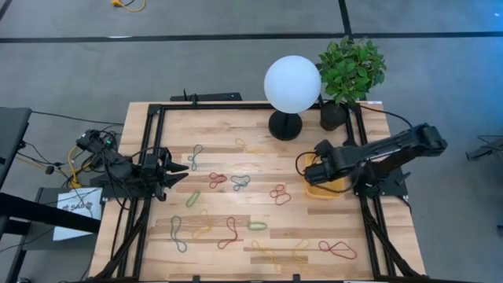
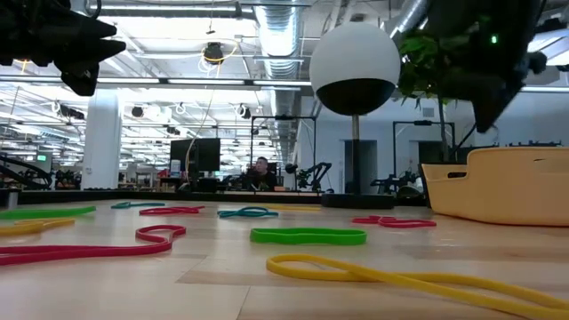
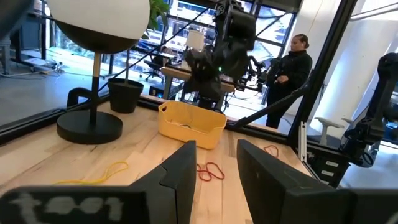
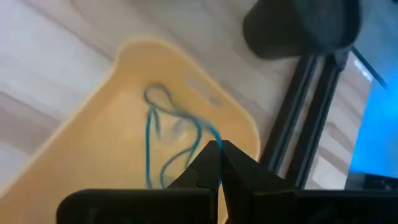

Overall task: Pick and place items into bin
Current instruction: Put the blue rubber band into the bin

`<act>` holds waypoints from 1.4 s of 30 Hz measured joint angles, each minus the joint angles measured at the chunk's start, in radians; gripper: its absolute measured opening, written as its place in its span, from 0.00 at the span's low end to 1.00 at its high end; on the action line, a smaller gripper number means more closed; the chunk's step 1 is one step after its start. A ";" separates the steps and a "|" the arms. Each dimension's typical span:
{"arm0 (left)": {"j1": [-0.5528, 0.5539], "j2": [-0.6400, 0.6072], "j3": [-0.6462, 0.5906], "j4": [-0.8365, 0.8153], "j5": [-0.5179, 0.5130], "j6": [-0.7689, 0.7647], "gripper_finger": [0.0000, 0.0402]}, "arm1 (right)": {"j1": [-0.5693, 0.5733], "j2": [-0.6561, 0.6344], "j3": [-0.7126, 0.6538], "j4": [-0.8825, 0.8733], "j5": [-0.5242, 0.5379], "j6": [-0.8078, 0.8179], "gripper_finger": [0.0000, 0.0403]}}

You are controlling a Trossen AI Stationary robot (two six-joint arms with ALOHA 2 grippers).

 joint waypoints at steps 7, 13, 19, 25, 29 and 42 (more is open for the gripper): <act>0.000 0.000 0.000 0.000 0.000 0.001 0.26 | -0.012 0.076 -0.071 0.059 -0.005 0.001 0.05; 0.000 0.000 0.000 0.000 0.000 0.001 0.26 | -0.053 0.155 -0.109 0.153 -0.007 -0.050 0.15; 0.000 0.000 0.000 0.000 0.000 -0.004 0.26 | -0.101 0.204 -0.115 0.197 -0.030 -0.080 0.22; 0.000 0.000 0.000 0.000 0.000 -0.005 0.26 | -0.098 0.165 -0.115 0.265 -0.058 -0.165 0.27; 0.000 0.000 0.000 0.000 0.000 -0.005 0.26 | -0.098 0.105 -0.104 0.260 -0.086 -0.182 0.29; 0.000 0.000 0.000 0.000 0.000 -0.083 0.26 | -0.035 -0.191 -0.013 0.156 -0.076 -0.184 0.34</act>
